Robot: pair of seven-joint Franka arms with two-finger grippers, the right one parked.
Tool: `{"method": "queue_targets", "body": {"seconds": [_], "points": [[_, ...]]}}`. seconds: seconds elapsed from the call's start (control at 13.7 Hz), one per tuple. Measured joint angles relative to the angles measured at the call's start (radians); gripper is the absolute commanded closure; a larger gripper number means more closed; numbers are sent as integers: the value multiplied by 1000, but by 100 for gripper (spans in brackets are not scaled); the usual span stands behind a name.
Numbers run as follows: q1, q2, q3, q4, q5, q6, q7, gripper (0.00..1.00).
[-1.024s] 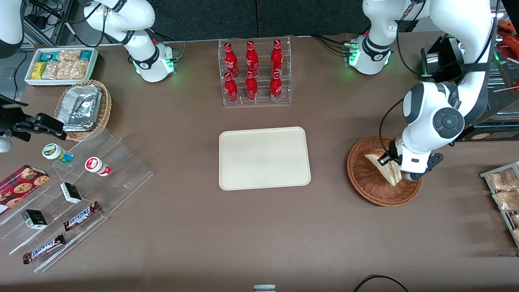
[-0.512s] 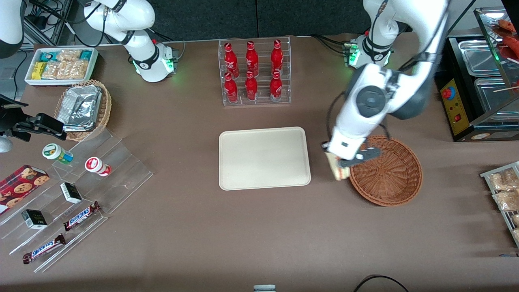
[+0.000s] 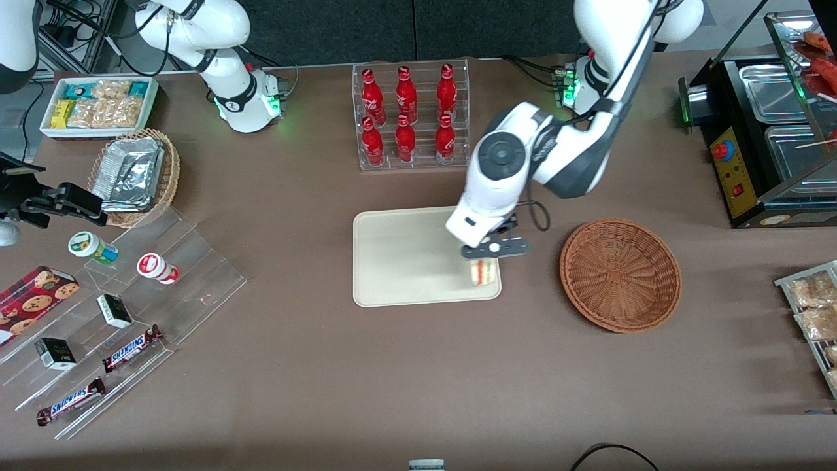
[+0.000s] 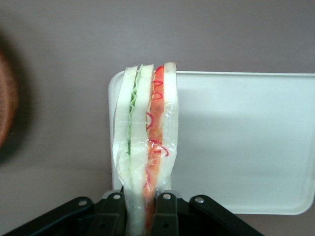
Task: Place sandwich from basket to tray
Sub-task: 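Carry the sandwich with the left gripper over the cream tray, then lower the sandwich onto the tray and open the left gripper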
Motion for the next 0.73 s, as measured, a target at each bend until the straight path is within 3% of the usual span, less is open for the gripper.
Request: {"method": "queue_targets", "body": {"seconds": [0.73], "points": [[-48,262,-70,239,1,-7,10,100]]}}
